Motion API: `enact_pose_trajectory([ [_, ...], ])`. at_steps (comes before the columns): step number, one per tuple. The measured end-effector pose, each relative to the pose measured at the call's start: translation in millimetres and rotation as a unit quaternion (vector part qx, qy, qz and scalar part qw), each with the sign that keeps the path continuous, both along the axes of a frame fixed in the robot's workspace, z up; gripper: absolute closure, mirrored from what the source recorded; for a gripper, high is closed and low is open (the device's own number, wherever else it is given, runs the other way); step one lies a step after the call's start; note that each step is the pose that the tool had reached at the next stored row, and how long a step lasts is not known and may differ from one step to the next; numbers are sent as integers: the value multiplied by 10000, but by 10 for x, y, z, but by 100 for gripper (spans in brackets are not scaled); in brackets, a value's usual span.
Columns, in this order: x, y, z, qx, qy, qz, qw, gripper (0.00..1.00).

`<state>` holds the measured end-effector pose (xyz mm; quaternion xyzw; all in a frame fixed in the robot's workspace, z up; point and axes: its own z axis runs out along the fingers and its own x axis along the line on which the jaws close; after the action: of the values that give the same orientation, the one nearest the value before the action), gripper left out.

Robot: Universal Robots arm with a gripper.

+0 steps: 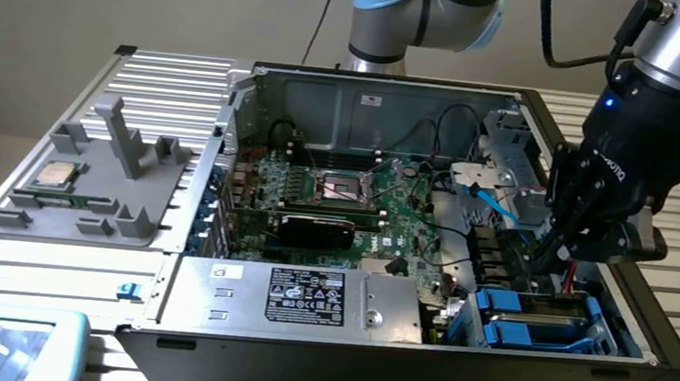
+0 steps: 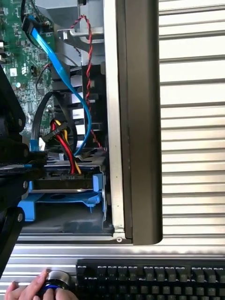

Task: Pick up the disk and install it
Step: 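Insert the second disk wire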

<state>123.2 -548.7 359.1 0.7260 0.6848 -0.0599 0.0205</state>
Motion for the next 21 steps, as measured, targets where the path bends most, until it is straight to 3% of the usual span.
enact_pose_trajectory([
  [5, 1, -10, -1, -2, -1, 0, 10000, 84],
  [12, 36, -118, -8, -2, -1, -1, 10000, 84],
  [19, 38, -136, -93, -2, -1, 0, 10000, 84],
  [21, 38, -136, -101, -16, -1, 0, 10000, 84],
])
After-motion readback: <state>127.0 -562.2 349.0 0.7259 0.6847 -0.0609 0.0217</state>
